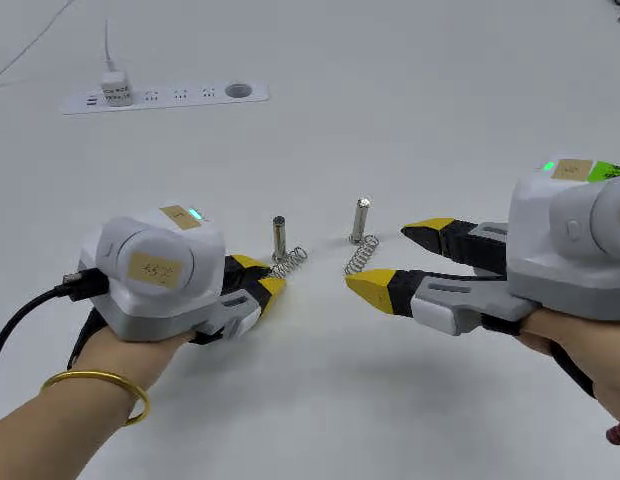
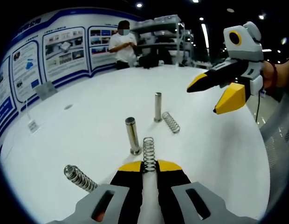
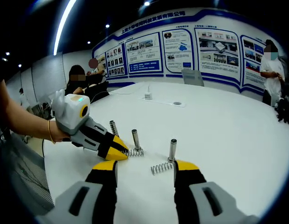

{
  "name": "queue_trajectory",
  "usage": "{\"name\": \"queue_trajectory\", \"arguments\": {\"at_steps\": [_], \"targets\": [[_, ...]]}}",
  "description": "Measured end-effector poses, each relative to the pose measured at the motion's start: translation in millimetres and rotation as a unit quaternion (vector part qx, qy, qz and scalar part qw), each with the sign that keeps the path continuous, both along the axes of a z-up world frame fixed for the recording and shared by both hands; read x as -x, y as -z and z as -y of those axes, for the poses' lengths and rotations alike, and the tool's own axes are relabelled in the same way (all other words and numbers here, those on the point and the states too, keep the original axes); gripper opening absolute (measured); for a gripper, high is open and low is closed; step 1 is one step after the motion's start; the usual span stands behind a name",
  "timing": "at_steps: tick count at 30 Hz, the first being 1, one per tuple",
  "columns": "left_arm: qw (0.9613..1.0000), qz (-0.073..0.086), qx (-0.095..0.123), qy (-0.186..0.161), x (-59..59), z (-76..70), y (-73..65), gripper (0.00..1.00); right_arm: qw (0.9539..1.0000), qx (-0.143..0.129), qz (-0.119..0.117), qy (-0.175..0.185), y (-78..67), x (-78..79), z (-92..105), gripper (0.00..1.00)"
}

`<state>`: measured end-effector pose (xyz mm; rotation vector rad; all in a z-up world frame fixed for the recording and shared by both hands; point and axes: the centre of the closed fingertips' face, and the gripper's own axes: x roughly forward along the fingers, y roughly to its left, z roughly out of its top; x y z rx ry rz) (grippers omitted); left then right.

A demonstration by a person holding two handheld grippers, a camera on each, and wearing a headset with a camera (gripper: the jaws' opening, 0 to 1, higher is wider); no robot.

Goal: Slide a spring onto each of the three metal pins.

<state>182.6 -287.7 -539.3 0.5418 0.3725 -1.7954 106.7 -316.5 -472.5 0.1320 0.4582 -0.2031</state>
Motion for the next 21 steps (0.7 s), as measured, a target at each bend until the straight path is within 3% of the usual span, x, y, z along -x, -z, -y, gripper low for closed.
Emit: {"name": "queue_trajectory", "arguments": {"at_steps": [5, 9, 11, 12, 14, 17, 21], "targets": [[1.0000, -0.002, 0.000, 0.002, 1.7, -5.3, -3.7, 0.10, 1.0000, 0.003, 0.002, -0.004, -4.7, -1.4, -1.7, 0.50], [0.9998, -0.012, 0.014, 0.003, 6.4, -9.3, -14.8, 0.10, 0.9998, -0.005, 0.019, -0.002, -14.4, -3.7, -1.3, 0.50], [0.9994, -0.024, 0.023, -0.003, 8.0, -10.5, -22.4, 0.10, 0.9996, -0.008, 0.028, -0.002, -20.8, -6.0, -1.4, 0.49], [0.9984, -0.044, 0.032, -0.012, 9.8, -11.0, -28.5, 0.10, 0.9994, -0.011, 0.033, -0.004, -24.2, -8.0, -1.8, 0.49], [0.9970, -0.059, 0.044, -0.022, 9.1, -11.4, -35.4, 0.10, 0.9989, -0.015, 0.043, -0.004, -29.8, -11.1, -2.1, 0.48], [0.9947, -0.080, 0.057, -0.030, 11.6, -16.3, -45.8, 0.10, 0.9970, -0.046, 0.062, -0.003, -37.1, -17.5, -4.4, 0.47], [0.9932, -0.088, 0.068, -0.036, 13.3, -23.4, -54.9, 0.10, 0.9939, -0.079, 0.076, -0.011, -41.5, -25.2, -9.3, 0.44]]}}
